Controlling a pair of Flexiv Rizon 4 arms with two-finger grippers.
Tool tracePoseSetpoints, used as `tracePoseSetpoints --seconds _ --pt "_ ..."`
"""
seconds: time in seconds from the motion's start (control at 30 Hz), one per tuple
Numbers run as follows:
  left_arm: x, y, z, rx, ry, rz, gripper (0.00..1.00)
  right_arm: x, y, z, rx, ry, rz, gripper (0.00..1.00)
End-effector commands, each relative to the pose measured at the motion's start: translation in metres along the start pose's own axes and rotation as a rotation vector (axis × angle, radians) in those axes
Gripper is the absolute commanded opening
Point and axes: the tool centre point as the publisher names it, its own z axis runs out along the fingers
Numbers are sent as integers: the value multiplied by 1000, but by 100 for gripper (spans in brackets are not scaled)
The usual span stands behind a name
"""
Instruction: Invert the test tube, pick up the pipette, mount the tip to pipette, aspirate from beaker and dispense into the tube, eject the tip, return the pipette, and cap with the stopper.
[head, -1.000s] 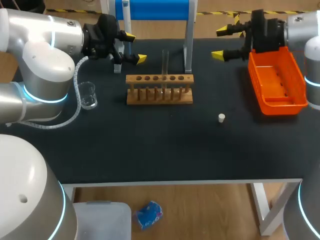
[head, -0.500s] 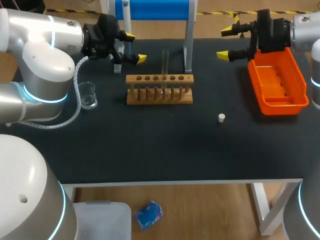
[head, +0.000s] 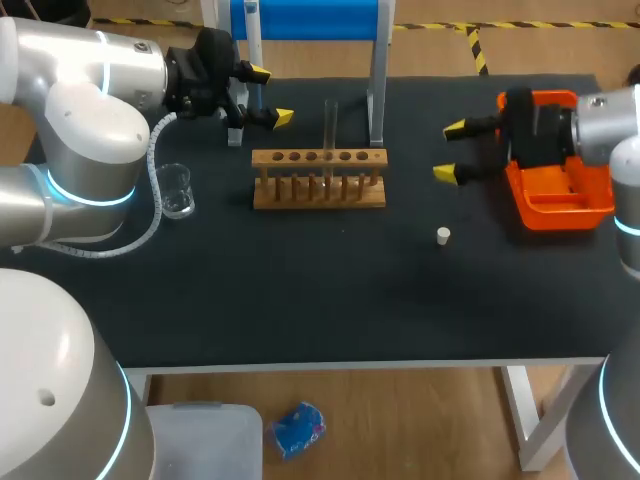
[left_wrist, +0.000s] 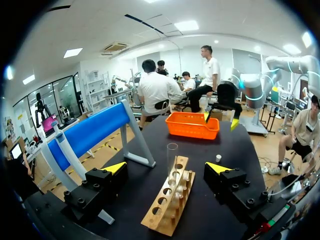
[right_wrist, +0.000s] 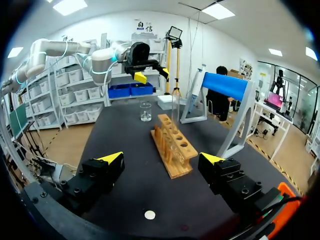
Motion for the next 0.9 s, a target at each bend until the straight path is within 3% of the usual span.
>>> tracePoseSetpoints --seconds 0.03,0.43,0.67,0.9 --pt "0 1 0 5 -1 2 100 10 -19 4 -33 -29 -8 100" --pt "0 1 0 5 -1 2 100 16 -71 12 50 -68 40 100" --pt "0 1 0 5 -1 2 100 24 -103 18 80 -22 63 100" --pt "0 1 0 5 -1 2 100 23 -117 18 89 2 59 100"
